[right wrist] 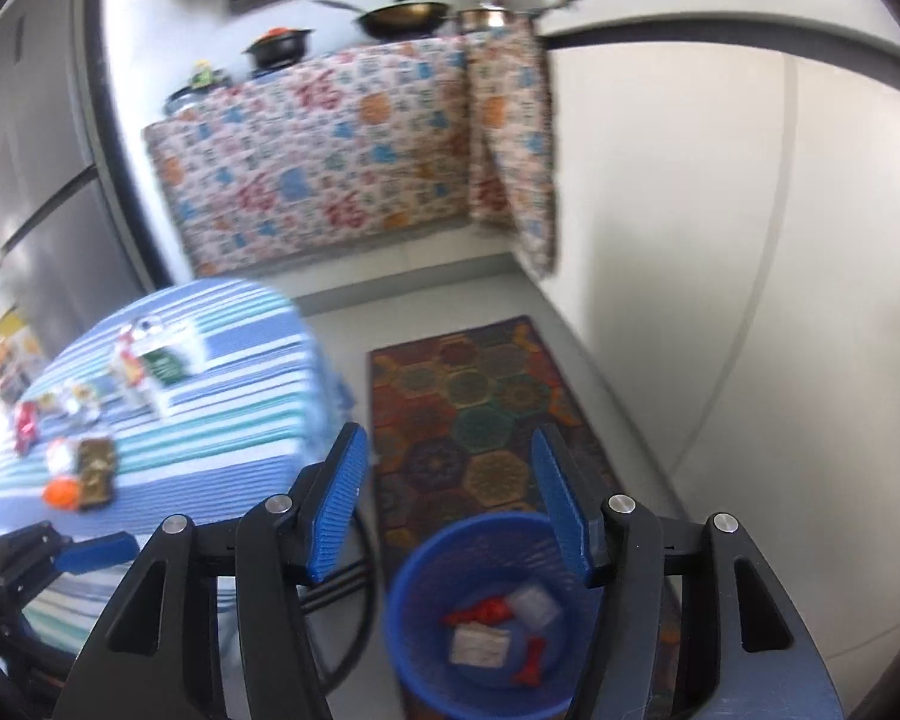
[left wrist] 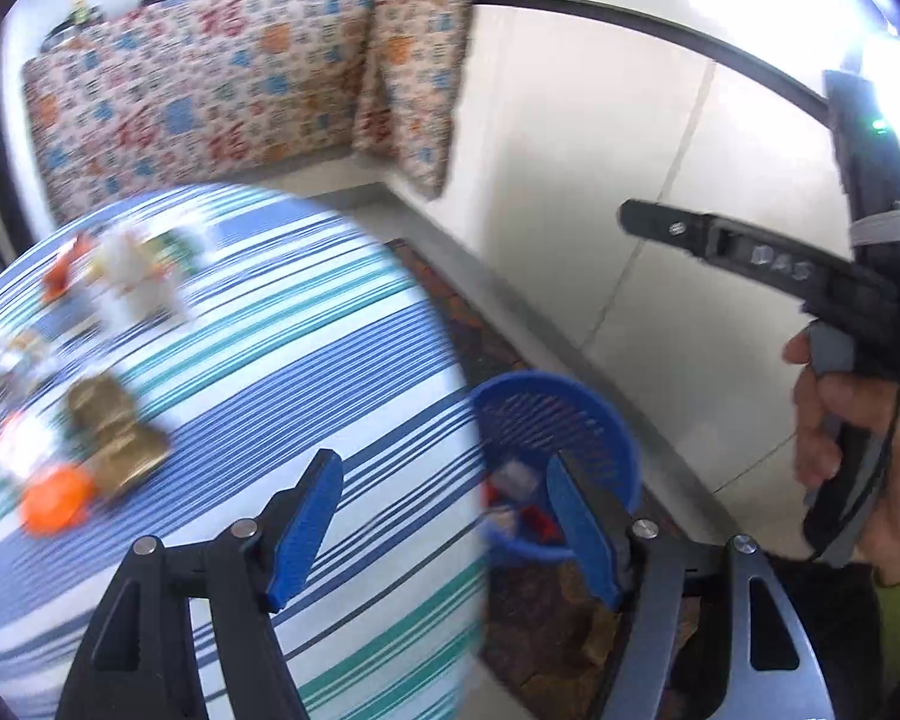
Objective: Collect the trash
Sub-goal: 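Move both open tools back over the table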
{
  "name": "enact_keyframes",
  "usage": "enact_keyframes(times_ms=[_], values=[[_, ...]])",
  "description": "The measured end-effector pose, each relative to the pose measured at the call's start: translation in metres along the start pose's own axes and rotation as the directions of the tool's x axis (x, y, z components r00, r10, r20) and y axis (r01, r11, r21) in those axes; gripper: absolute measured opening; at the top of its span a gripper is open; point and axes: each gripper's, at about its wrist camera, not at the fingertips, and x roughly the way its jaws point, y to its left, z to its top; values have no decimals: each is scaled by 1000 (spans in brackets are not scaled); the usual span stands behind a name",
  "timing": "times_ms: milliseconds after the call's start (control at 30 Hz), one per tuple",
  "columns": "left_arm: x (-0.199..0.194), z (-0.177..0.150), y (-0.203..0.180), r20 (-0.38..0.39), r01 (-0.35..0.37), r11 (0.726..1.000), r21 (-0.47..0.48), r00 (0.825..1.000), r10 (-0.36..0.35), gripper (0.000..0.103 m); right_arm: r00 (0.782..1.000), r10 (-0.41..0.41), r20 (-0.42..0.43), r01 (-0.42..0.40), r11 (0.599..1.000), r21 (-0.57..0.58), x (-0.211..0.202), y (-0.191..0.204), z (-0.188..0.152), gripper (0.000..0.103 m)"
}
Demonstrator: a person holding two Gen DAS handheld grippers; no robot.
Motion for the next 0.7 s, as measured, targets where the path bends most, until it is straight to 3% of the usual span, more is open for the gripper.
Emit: enact_keyframes(times_ms=[233, 400, 567, 600, 700], values=[[-40, -48, 76, -13, -155, 985, -73, 988, 154, 72, 986, 158, -50, -162, 982, -96, 7, 78, -18, 64], [-55, -73, 127, -43, -243, 958, -153, 970, 240, 72, 955, 242, -169, -273, 941, -197, 29, 139, -50, 64], [-56, -85, 154, -48, -266, 938, -220, 964, 262, 72, 920, 261, -293, -339, 904, -260, 51, 180, -80, 68], [-54, -83, 156, -51, -263, 938, -224, 965, 258, 72, 931, 243, -271, -322, 898, -301, 49, 186, -83, 69], [-49, -74, 154, -41, -236, 945, -228, 972, 233, 72, 936, 222, -272, -311, 882, -354, 50, 196, -87, 71]])
